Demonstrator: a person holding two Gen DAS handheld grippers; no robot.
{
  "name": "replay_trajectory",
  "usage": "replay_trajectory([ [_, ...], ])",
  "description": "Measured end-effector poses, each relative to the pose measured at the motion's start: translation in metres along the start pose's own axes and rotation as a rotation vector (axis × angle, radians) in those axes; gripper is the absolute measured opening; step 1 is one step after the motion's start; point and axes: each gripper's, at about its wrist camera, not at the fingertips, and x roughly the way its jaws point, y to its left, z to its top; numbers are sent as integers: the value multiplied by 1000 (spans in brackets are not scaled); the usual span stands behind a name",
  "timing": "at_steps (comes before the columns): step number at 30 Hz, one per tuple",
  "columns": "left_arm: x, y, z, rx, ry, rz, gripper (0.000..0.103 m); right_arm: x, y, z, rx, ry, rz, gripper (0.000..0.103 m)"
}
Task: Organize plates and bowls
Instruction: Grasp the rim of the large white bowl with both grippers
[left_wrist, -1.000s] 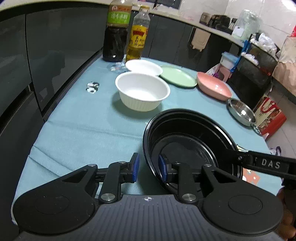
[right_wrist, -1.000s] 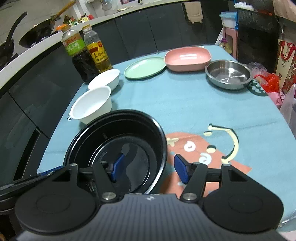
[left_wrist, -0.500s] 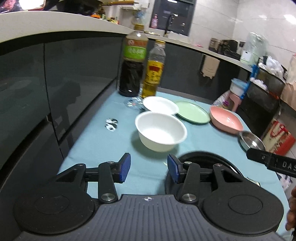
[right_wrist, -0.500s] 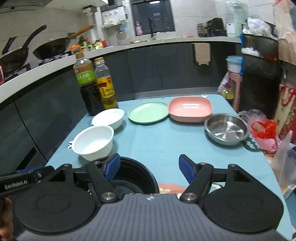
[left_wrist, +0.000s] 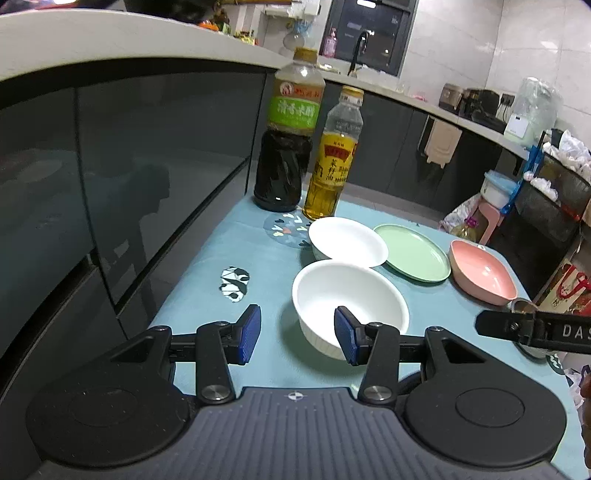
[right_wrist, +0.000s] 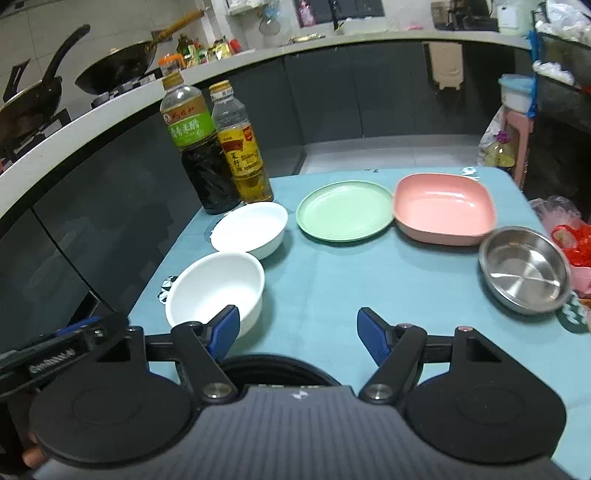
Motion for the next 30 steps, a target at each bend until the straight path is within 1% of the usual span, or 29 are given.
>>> replay_trajectory([
  [4, 22, -3, 6, 1, 33, 8, 41, 21, 5, 12, 8, 53, -1, 59],
  [14, 62, 0, 12, 0, 107, 13, 41, 60, 16, 23, 2, 155, -1, 59],
  [25, 89, 10, 15, -28, 157, -3, 41, 95, 28, 27, -26, 240, -19, 59],
  [30, 100, 15, 15, -47, 180, -1, 40, 107, 31, 29, -39, 259, -40, 59],
])
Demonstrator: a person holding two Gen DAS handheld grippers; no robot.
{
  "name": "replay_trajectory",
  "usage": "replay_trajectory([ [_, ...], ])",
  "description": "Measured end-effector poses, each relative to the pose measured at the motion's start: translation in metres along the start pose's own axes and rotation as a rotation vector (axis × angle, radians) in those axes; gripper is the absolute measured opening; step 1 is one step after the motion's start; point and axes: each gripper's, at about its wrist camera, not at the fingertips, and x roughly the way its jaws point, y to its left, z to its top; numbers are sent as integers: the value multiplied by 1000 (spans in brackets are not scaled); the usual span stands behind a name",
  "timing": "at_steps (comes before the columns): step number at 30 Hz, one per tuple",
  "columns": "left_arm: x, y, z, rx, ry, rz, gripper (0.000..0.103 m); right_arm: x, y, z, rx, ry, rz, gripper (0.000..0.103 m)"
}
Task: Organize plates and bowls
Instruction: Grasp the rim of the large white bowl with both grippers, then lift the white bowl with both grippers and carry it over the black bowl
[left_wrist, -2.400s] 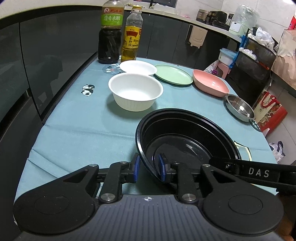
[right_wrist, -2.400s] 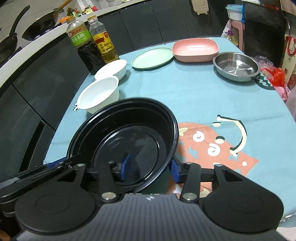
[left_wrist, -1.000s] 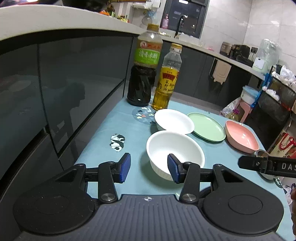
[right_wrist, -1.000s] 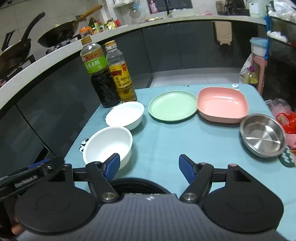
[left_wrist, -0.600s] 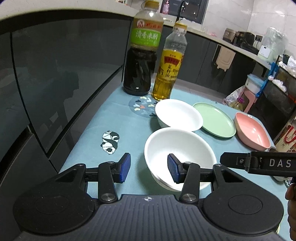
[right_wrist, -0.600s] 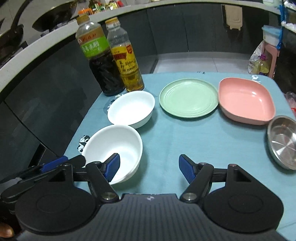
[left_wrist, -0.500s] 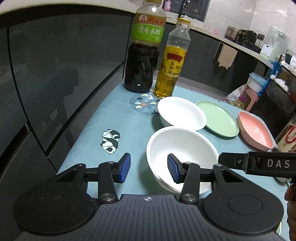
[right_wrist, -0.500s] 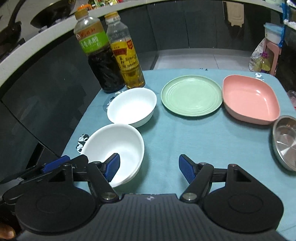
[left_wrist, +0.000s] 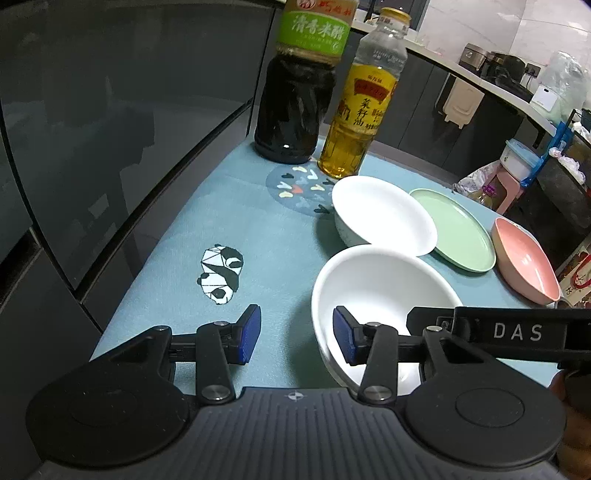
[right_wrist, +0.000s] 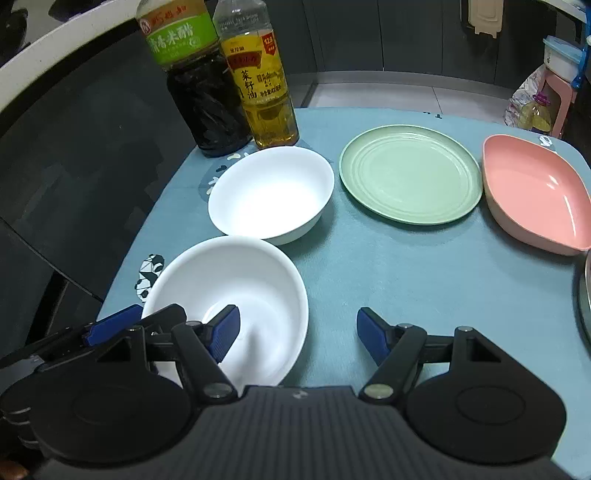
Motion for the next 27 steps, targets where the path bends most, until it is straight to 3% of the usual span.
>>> replay_trajectory([
  [5, 8, 3, -1, -7, 20, -20, 39, 10, -1, 3, 6, 25, -6, 53],
  [6, 9, 2, -1, -6, 23, -30, 34, 12, -1, 4, 6, 31, -4, 51],
  [8, 12, 1, -2, 1, 36, -45, 28, 16, 0, 3, -2, 50, 16, 31],
  [10, 14, 1, -3, 5, 47, -65, 23, 20, 1, 3, -12, 69, 36, 20],
  [13, 12, -2, -5, 23, 43, -90, 16, 22, 2, 2, -17, 79, 46, 12],
  [27, -9, -12, -5, 50, -19, -90, 16, 4, 4, 0, -41, 34, 67, 10],
])
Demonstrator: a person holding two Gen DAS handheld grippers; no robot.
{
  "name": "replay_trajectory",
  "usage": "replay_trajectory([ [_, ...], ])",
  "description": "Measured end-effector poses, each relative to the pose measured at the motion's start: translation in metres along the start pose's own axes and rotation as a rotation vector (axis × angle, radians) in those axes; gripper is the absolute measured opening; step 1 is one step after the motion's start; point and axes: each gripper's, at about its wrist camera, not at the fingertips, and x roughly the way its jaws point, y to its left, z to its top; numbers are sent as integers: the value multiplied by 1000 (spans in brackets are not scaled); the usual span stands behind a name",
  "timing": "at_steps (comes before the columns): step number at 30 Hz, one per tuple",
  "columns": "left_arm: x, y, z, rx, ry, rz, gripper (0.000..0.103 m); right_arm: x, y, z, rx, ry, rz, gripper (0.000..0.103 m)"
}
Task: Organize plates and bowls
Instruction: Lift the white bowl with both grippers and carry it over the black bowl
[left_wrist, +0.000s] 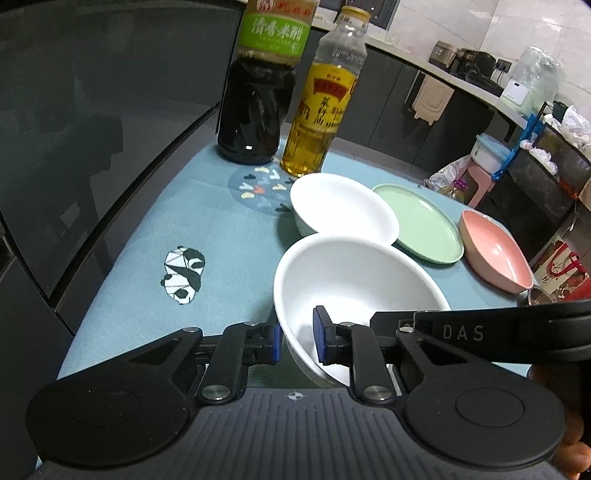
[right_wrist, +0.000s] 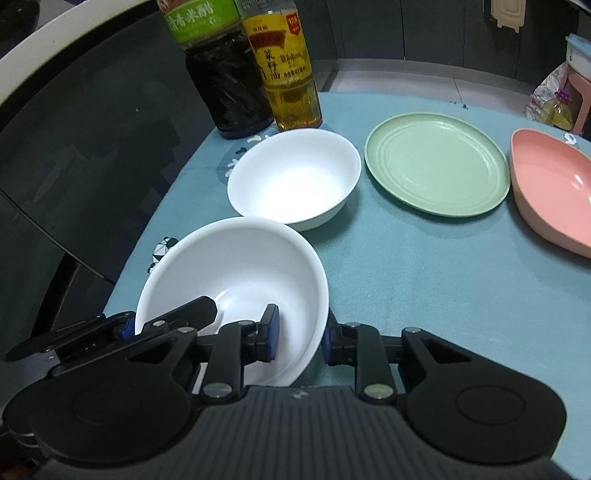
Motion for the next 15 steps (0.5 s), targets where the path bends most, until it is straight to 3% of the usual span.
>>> replay_trajectory([
  [15, -35, -18, -5, 29, -60, -17, 16, -40, 1, -18, -11, -68, 8, 11],
])
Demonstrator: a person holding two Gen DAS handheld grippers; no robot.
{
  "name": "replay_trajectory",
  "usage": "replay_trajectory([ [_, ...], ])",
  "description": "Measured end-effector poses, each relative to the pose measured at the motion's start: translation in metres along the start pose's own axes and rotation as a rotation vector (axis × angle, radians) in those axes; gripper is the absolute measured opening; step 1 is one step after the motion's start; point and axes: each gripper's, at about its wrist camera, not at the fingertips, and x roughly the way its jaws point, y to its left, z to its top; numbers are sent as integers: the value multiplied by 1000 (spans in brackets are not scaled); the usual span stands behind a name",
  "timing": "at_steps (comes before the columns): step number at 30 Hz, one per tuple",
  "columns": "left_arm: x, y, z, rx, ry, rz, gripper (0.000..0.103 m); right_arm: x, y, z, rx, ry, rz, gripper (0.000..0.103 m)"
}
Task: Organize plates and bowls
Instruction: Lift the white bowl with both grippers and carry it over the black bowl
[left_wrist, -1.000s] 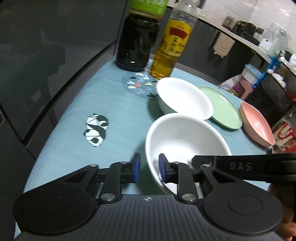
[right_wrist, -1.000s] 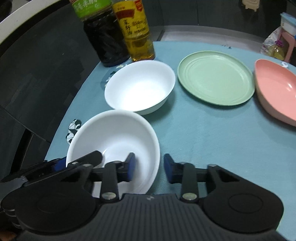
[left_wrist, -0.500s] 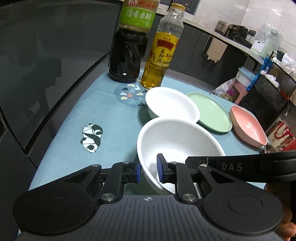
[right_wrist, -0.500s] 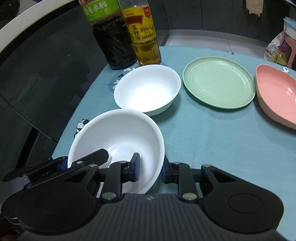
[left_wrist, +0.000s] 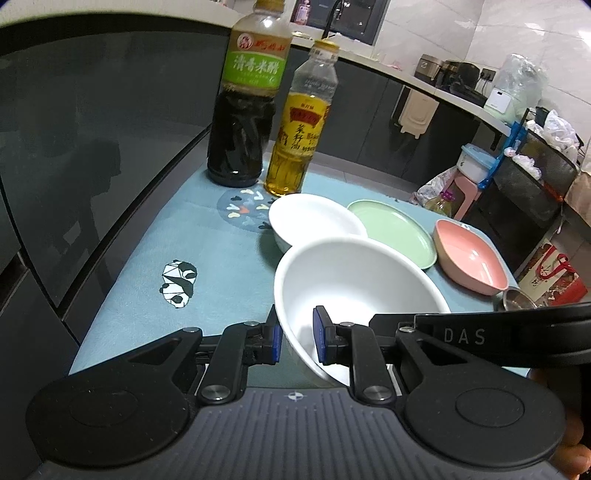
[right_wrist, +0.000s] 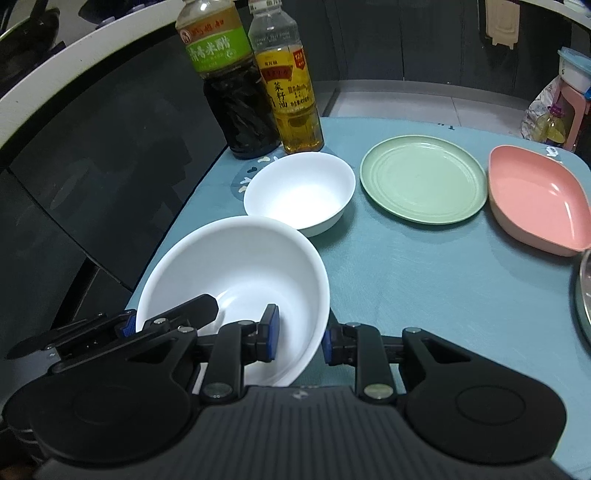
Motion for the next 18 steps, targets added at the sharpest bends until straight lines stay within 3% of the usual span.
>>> replay_trajectory([
  [18, -50, -27, -29, 61, -37, -37, 16, -54, -1, -44, -4, -78, -2, 13],
])
